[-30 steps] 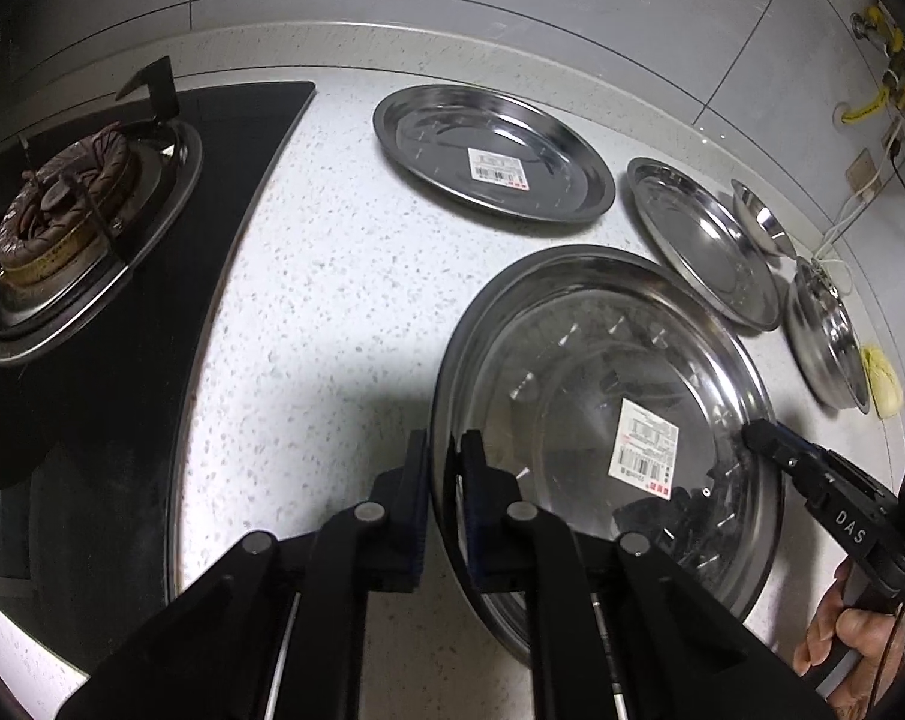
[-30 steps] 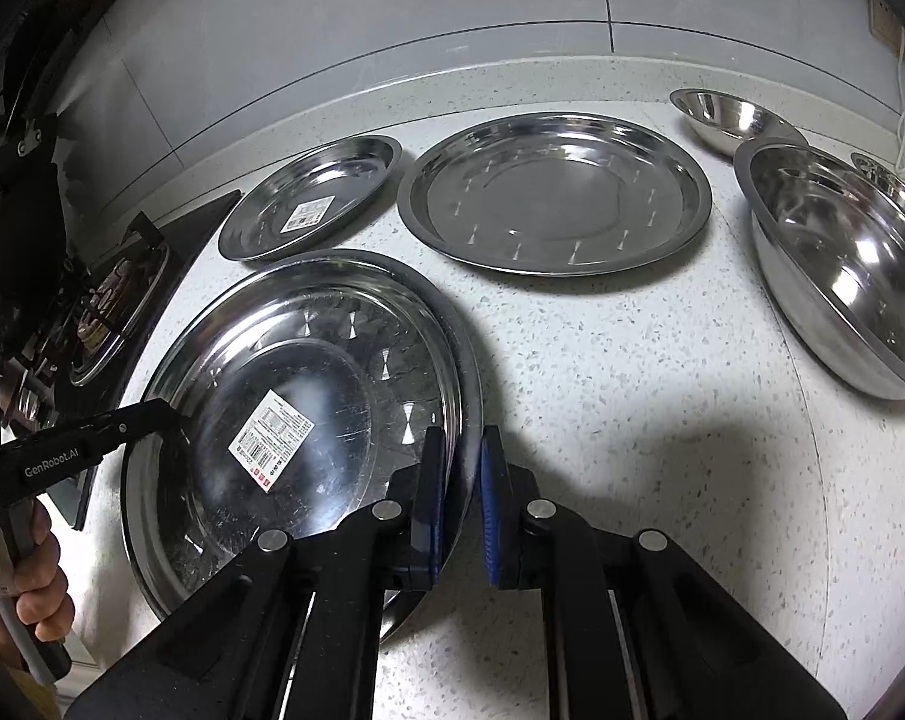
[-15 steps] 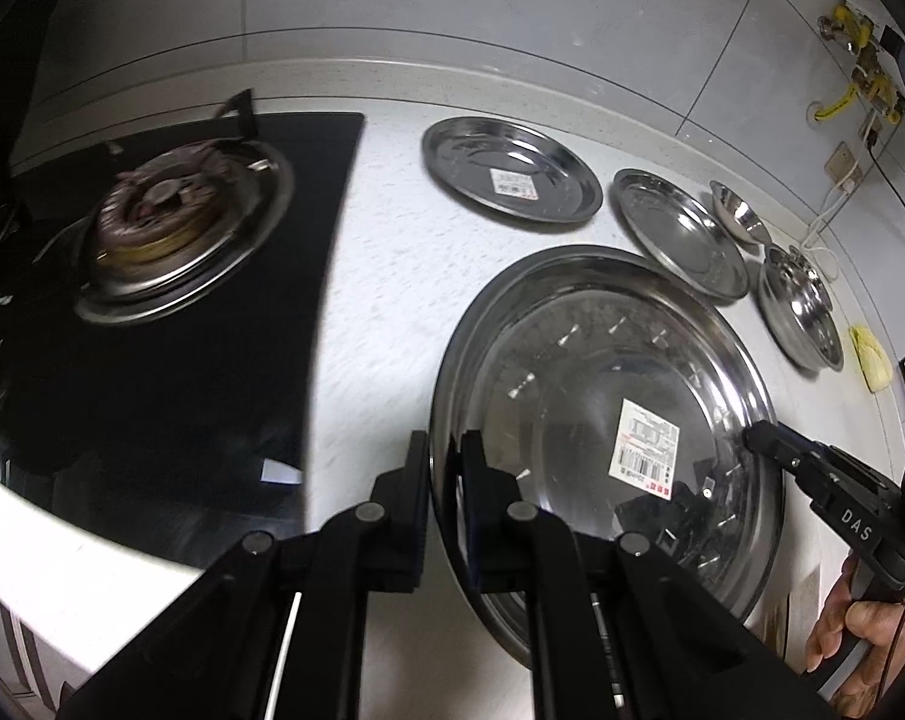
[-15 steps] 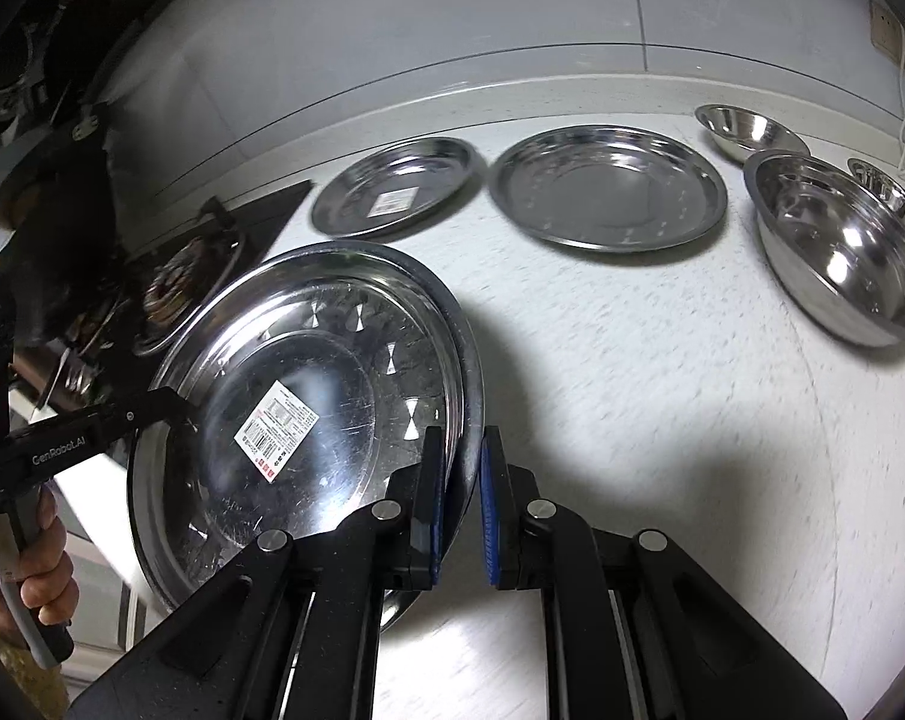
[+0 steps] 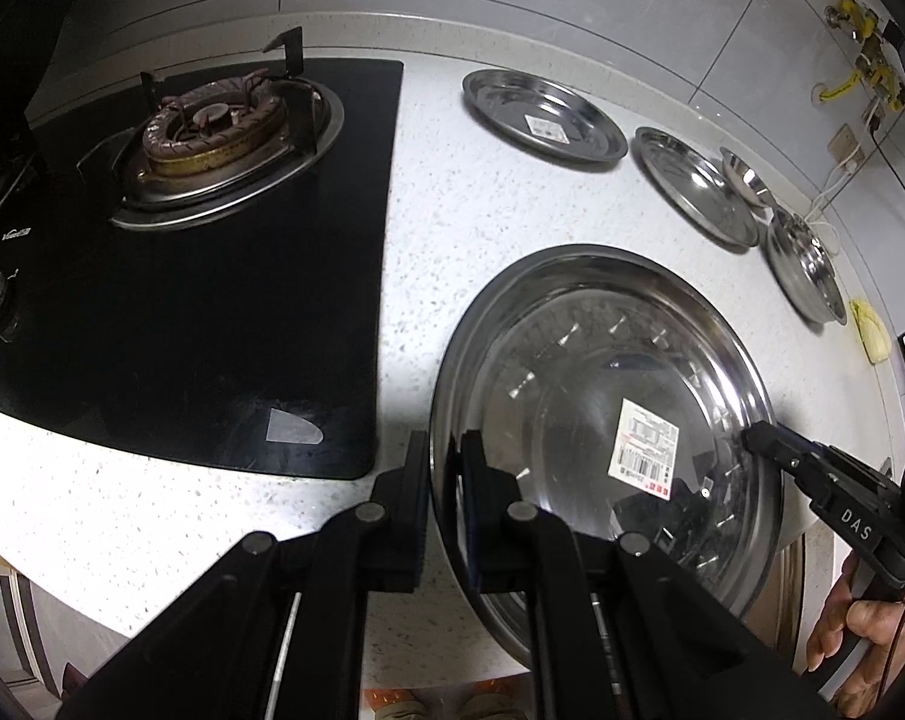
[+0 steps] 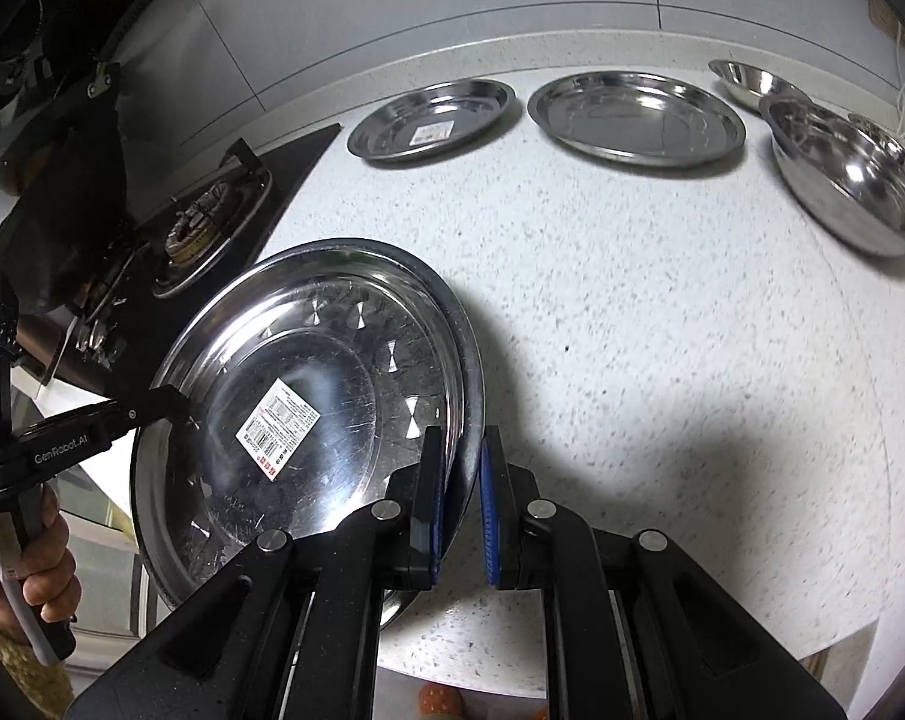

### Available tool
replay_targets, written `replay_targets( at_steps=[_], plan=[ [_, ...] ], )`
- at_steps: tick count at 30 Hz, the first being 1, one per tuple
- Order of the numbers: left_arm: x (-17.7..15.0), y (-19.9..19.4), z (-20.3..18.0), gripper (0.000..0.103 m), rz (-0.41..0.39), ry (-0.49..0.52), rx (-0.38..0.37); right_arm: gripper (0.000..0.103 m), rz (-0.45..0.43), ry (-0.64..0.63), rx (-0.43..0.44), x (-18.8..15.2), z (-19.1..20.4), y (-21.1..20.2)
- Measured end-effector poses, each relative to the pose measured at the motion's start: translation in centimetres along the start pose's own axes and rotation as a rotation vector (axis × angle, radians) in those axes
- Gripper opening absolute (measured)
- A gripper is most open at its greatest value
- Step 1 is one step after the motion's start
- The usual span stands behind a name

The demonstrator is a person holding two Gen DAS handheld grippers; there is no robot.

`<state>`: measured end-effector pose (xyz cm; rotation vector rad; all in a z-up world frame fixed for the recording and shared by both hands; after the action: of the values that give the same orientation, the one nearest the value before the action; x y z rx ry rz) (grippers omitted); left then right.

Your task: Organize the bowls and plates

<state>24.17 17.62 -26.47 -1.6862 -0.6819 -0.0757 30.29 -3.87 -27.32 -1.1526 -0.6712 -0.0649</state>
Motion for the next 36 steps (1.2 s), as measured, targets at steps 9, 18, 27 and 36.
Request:
replay_targets(
  at_steps=[9,18,27,36],
  plan=[
    [0.8,-0.3,0.4,0.009,-0.008,0.025,-0.015,0.010,-0.020,0.026,-0.026,0.1,0.7,-0.3],
    [1.2,0.6,0.2,0.009,0.016,0.016,0.027,0.010,-0.002,0.008,0.020,0.5,0.0,0.6],
    [1.0,1.8,0.4,0.010,0.041,-0.047,0.114,0.011,0.083,-0.086,0.141,1.0,-0.4,2.2],
    [0.3,2.5,0.6,0.012,0.057,-0.095,0.203,0.012,0.112,-0.150,0.215,1.1,-0.3,2.6]
  ],
)
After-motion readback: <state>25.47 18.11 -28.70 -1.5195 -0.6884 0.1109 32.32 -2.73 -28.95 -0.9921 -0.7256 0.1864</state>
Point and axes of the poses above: each gripper's, at about its wrist camera, not at the fingertips, and y roughly the way its jaws point, z to its left, x to its top, the point moved 9 cm from there along y, roughly the way its jaws point, and after that the axes turned 6 degrees about -y, right-handed, at the moved point
